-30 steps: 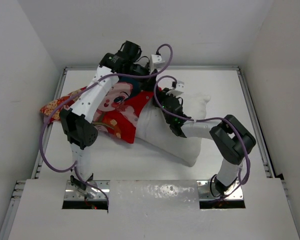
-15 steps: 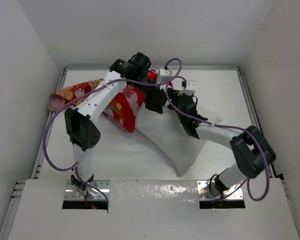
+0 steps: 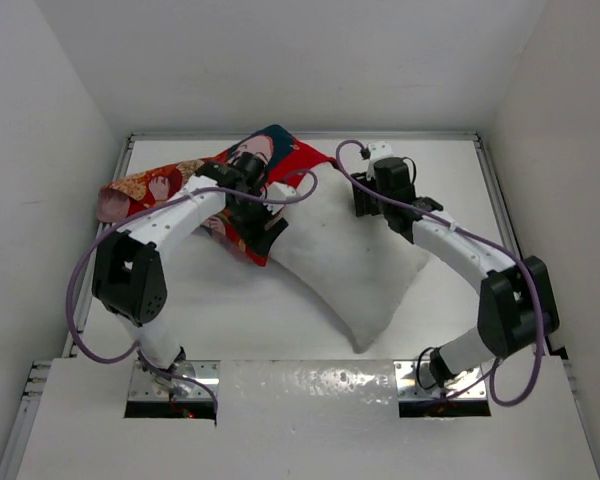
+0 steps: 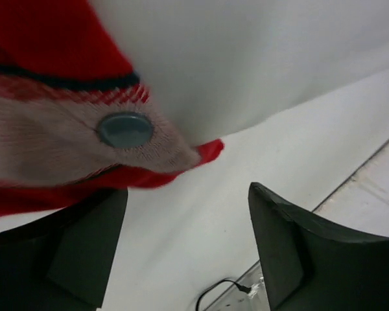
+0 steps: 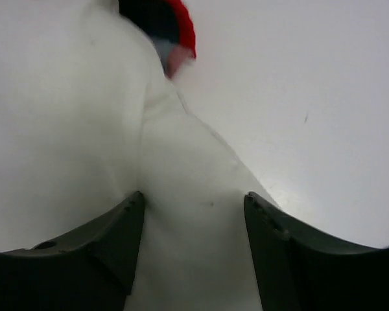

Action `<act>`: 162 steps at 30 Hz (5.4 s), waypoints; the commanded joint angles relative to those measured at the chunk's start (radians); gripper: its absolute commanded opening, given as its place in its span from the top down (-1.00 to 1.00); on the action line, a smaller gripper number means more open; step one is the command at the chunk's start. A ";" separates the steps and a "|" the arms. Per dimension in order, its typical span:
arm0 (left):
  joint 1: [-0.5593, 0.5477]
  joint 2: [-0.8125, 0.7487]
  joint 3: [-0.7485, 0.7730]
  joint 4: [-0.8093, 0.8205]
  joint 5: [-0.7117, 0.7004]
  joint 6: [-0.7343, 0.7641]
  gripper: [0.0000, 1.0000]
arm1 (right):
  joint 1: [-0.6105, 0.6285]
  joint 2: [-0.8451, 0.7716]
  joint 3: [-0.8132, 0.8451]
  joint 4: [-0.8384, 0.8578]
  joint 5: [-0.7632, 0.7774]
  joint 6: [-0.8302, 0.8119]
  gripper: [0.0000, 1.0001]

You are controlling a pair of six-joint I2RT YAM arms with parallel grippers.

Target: Put the pillow into the pillowcase

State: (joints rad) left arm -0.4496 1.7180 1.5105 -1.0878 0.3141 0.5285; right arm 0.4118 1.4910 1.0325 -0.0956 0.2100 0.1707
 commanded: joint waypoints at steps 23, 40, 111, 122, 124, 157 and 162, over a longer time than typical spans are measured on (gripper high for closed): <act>0.558 -0.362 -0.421 0.128 0.010 0.243 -0.60 | 0.250 -0.009 0.218 -0.272 -0.236 0.122 -0.19; 0.375 -0.341 -0.558 0.293 -0.058 0.071 -0.79 | 0.032 0.300 0.136 0.124 -0.360 -0.027 -0.24; 0.611 -0.112 -0.035 -0.142 0.134 0.582 -0.57 | -0.196 0.193 0.334 -0.364 -0.304 0.173 -0.72; 0.369 -0.002 0.268 0.115 0.234 0.211 -0.37 | 0.148 0.023 0.212 -0.199 -0.274 0.260 0.01; 0.310 0.011 0.225 0.152 0.198 0.196 -0.47 | 0.205 0.031 0.205 -0.158 -0.268 0.271 -0.50; 0.193 -0.011 0.291 -0.165 0.619 0.306 1.00 | 0.257 0.368 0.221 0.993 0.469 0.582 1.00; 0.210 -0.069 0.208 -0.231 0.522 0.364 1.00 | 0.186 0.351 0.179 0.838 0.666 0.727 1.00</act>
State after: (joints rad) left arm -0.2237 1.7611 1.7569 -1.0851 0.7784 0.8337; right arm 0.6918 1.8889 1.1934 0.5381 0.4957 0.7815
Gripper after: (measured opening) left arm 0.028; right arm 0.024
